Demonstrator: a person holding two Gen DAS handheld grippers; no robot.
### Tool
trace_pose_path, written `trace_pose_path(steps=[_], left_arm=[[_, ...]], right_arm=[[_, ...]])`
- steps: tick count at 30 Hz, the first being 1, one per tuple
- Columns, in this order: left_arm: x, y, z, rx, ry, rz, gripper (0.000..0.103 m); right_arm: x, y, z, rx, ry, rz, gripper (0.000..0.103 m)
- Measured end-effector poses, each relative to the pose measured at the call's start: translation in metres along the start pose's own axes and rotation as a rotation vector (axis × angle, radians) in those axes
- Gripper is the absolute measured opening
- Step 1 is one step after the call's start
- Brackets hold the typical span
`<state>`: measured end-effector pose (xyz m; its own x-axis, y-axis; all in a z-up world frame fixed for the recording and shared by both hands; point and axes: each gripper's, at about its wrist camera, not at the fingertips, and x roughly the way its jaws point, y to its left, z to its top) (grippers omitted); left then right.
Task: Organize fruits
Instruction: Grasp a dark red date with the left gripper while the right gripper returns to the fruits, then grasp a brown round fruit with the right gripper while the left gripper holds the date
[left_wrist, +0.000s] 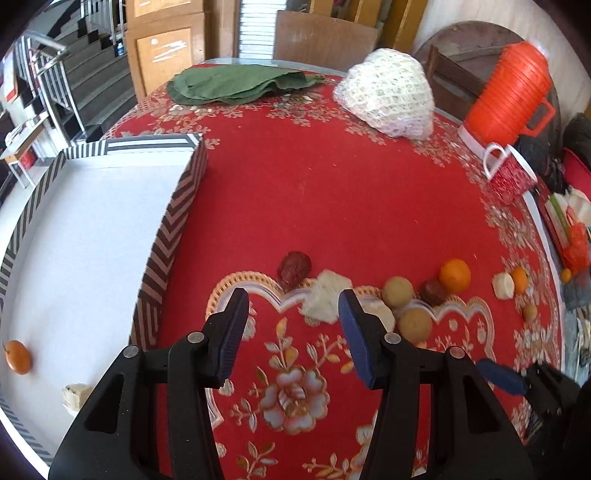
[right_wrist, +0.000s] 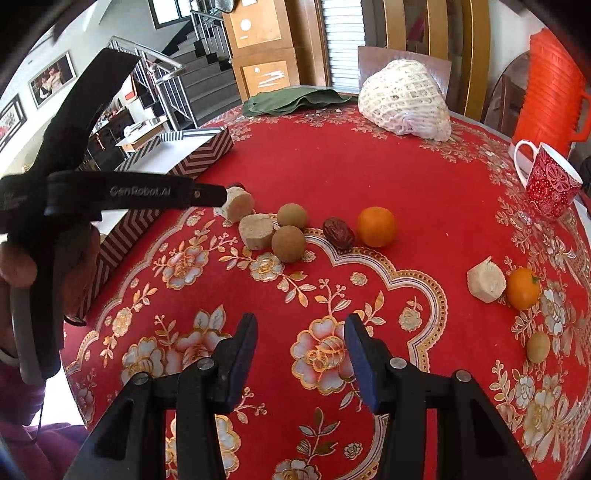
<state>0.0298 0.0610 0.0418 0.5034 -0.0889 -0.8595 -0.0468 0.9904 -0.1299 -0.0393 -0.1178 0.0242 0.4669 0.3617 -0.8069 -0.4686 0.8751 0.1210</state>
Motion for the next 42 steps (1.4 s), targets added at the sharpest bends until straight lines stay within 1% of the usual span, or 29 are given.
trace_pose_path(steps=[3, 5, 7, 9, 11, 12, 14, 16, 18, 19, 22, 27, 29, 30, 31, 34, 36, 42], left_arm=[[0.001, 0.009, 0.008, -0.039, -0.010, 0.022, 0.050], [0.004, 0.013, 0.013, -0.048, -0.017, 0.075, 0.050], [0.009, 0.017, 0.019, -0.062, -0.005, 0.090, 0.050], [0.018, 0.018, 0.022, -0.045, 0.024, 0.098, 0.050], [0.025, 0.018, 0.024, -0.039, 0.047, 0.081, 0.051], [0.026, 0.017, 0.026, -0.035, 0.044, 0.075, 0.051], [0.026, 0.015, 0.028, -0.018, 0.046, 0.089, 0.051], [0.026, 0.011, 0.028, -0.015, 0.062, 0.054, 0.051], [0.028, 0.004, 0.026, 0.011, 0.092, 0.015, 0.051], [0.030, 0.001, 0.024, 0.025, 0.100, 0.009, 0.051], [0.030, -0.003, 0.024, 0.046, 0.090, 0.015, 0.051], [0.040, 0.004, 0.028, 0.012, 0.126, -0.006, 0.051], [0.041, 0.003, 0.029, 0.021, 0.119, -0.008, 0.050], [0.041, 0.002, 0.029, 0.028, 0.113, -0.005, 0.042], [0.041, 0.003, 0.029, 0.028, 0.109, -0.005, 0.028], [0.042, 0.008, 0.030, 0.016, 0.107, -0.019, 0.018], [0.041, 0.011, 0.028, 0.009, 0.107, -0.030, 0.018], [0.026, 0.014, 0.022, 0.009, 0.087, -0.062, 0.018]], right_arm=[[0.001, -0.001, -0.001, 0.000, 0.002, 0.005, 0.047], [0.002, -0.002, -0.001, 0.000, 0.004, 0.003, 0.047], [0.003, -0.003, -0.001, 0.001, 0.006, 0.003, 0.047], [0.005, -0.003, -0.001, 0.004, 0.007, 0.010, 0.047], [0.007, -0.003, -0.001, 0.004, 0.013, 0.012, 0.047], [0.008, -0.003, -0.001, 0.002, 0.016, 0.011, 0.047], [0.010, -0.002, -0.001, -0.002, 0.022, 0.012, 0.047], [0.012, -0.003, -0.001, -0.002, 0.025, 0.012, 0.047], [0.013, -0.003, 0.000, 0.001, 0.026, 0.014, 0.047], [0.013, -0.002, 0.000, 0.002, 0.028, 0.015, 0.047], [0.015, 0.000, 0.000, -0.009, 0.035, 0.012, 0.047], [0.014, 0.000, 0.000, -0.007, 0.034, 0.014, 0.047], [0.014, 0.000, 0.002, -0.002, 0.027, 0.020, 0.047], [0.014, 0.000, 0.004, 0.000, 0.023, 0.022, 0.047], [0.014, 0.000, 0.005, 0.004, 0.016, 0.023, 0.047], [0.013, -0.001, 0.010, 0.018, -0.011, 0.037, 0.047], [0.014, 0.000, 0.016, 0.020, -0.024, 0.041, 0.047], [0.036, 0.008, 0.034, -0.040, -0.009, 0.021, 0.047]])
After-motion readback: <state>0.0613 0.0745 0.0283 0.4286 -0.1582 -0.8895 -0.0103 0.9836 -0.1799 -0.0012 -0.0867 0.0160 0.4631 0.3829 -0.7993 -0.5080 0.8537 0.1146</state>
